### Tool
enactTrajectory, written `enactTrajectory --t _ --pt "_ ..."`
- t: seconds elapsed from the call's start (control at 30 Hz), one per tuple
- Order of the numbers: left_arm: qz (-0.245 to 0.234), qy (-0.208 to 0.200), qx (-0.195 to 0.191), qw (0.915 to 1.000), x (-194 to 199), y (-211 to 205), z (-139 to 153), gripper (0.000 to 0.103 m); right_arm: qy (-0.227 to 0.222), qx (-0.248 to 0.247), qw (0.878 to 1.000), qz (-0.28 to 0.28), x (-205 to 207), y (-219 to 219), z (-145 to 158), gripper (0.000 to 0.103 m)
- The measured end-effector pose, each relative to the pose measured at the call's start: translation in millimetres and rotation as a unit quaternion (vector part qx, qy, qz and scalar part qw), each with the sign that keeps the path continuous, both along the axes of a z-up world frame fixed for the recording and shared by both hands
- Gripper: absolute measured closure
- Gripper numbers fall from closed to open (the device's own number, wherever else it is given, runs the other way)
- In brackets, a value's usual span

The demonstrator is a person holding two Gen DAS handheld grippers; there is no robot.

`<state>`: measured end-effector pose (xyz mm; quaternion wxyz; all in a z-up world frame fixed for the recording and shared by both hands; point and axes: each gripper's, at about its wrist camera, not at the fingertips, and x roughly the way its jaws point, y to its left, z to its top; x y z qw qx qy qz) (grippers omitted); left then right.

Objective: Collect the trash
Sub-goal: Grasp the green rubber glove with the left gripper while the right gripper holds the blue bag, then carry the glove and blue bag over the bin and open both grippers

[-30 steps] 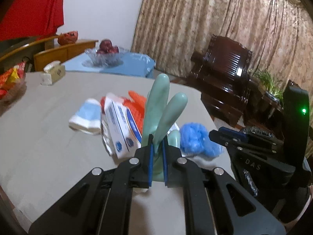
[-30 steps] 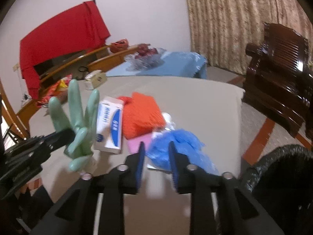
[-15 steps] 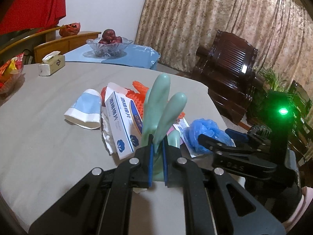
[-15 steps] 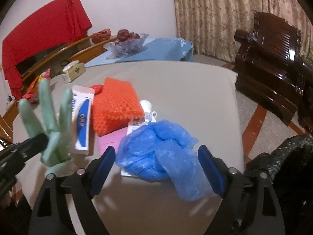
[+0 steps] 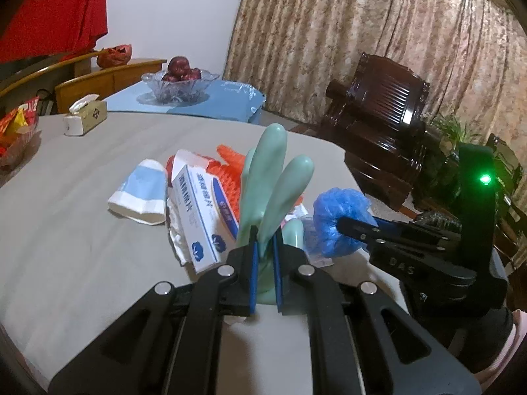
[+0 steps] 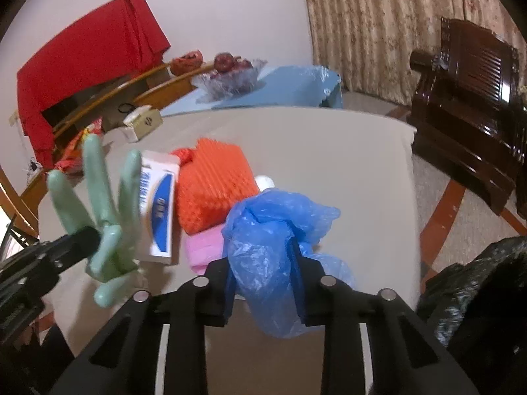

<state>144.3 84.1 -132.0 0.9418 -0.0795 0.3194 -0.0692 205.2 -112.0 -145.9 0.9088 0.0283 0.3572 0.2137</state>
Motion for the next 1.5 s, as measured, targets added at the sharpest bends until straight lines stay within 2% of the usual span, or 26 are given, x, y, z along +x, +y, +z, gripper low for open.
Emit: enactTrajectory --t 0.4,0.7,1.03,1.5 --pt "-0.028 -0.035 -0.002 0.9990 -17.4 -30.6 33.7 0.096 -0.075 0.022 0.997 -0.015 -51.7 -30.0 64.4 0.078" --pt "-0.076 -0.047 -0.006 0.9960 -28.7 -75.4 49.1 0.096 -0.105 0.015 0.993 -0.051 -84.7 -73.6 91.5 0.078" --pt "-0.153 -0.039 -0.016 0.9873 -33.8 -144.3 46.8 0.096 -0.104 -0.004 0.988 -0.115 -118.2 -137.2 93.7 0.078" --pt "-0.255 -0.018 -0.032 0.9662 -28.7 -242.0 29.1 0.096 -0.070 -0.032 0.975 -0.210 -148.8 -223.0 69.5 0.078"
